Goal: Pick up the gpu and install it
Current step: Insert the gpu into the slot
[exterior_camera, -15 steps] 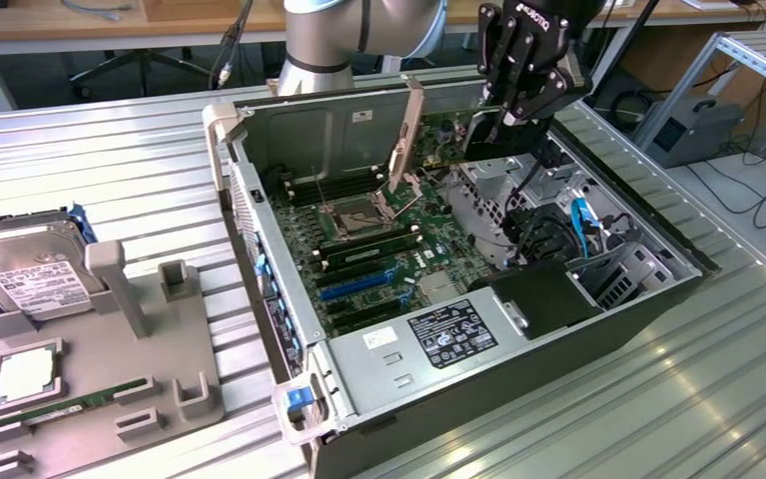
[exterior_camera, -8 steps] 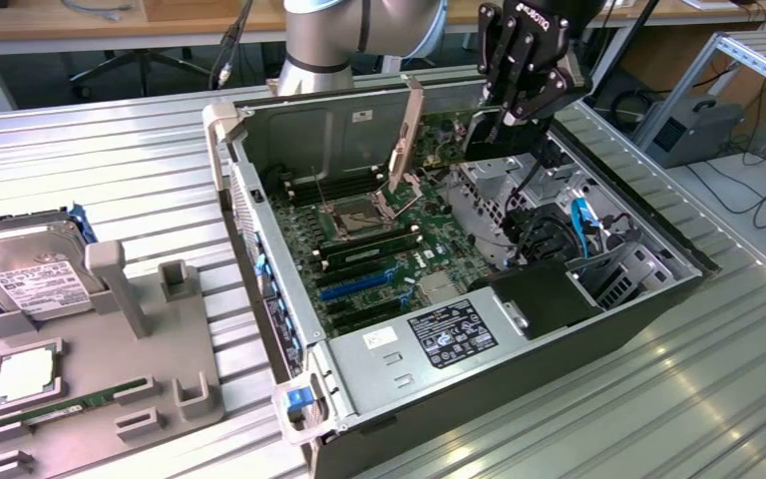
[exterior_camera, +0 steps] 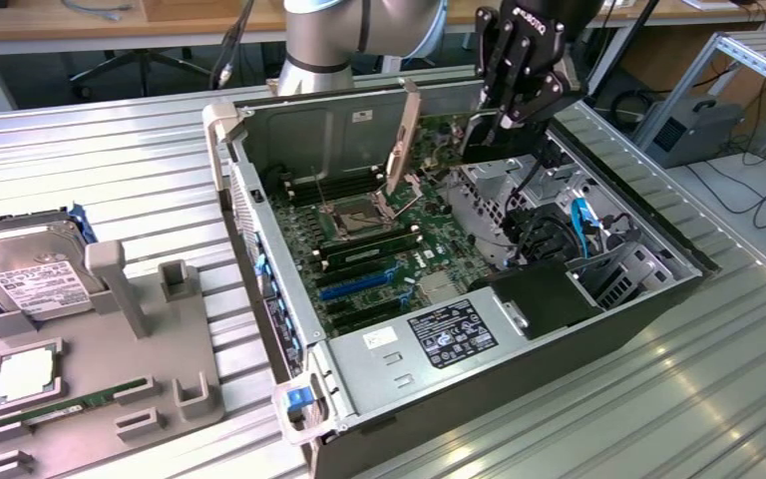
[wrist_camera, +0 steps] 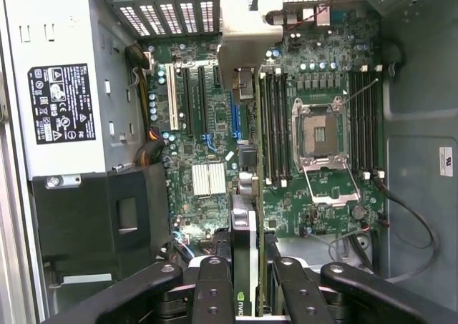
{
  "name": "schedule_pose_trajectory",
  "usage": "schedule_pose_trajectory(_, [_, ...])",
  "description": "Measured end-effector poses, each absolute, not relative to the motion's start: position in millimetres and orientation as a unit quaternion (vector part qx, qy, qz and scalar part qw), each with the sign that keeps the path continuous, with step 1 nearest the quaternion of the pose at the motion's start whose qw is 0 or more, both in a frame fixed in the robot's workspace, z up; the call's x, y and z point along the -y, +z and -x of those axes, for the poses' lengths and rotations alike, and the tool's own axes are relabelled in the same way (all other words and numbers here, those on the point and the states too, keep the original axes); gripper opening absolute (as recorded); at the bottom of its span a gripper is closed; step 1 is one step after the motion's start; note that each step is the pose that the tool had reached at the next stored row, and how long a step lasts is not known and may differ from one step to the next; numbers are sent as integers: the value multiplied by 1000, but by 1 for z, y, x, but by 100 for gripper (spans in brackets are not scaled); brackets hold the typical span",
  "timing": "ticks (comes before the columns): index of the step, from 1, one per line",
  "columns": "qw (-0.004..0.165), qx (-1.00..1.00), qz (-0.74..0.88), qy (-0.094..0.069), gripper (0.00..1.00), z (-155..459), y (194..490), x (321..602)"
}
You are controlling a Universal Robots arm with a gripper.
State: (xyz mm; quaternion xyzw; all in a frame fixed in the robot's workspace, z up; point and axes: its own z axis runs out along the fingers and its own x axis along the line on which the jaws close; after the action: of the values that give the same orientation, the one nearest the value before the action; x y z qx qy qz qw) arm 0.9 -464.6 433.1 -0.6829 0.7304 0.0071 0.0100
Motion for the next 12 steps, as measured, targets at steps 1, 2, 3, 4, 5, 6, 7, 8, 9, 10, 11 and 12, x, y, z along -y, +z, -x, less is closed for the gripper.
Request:
schedule_pose_trajectory(1, [10, -730, 683, 7, 27, -1, 432, 465])
schedule_pose_trajectory(2, [10, -730, 683, 7, 27, 1, 430, 465])
schedule_pose_trajectory(3, [10, -730, 683, 7, 27, 5, 426, 465])
schedule_pose_trajectory(4, [10, -730, 683, 7, 27, 8, 424, 465])
schedule_pose_trajectory(5, [10, -730, 683, 7, 27, 10, 422, 465])
schedule_pose_trajectory(6, [10, -730, 683, 7, 27, 10, 422, 465])
schedule_pose_trajectory(7, [10, -730, 683, 7, 27, 10, 422, 465])
schedule_pose_trajectory(8, [10, -730, 683, 7, 27, 10, 421, 465])
schedule_pose_trajectory(9, [10, -730, 683, 7, 27, 11, 420, 465])
schedule_pose_trajectory(10, [10, -730, 683, 7, 27, 11, 419, 465])
schedule_pose_trajectory(11, [10, -730, 683, 7, 27, 11, 419, 465])
schedule_pose_trajectory(12, [10, -730, 683, 7, 27, 11, 418, 465])
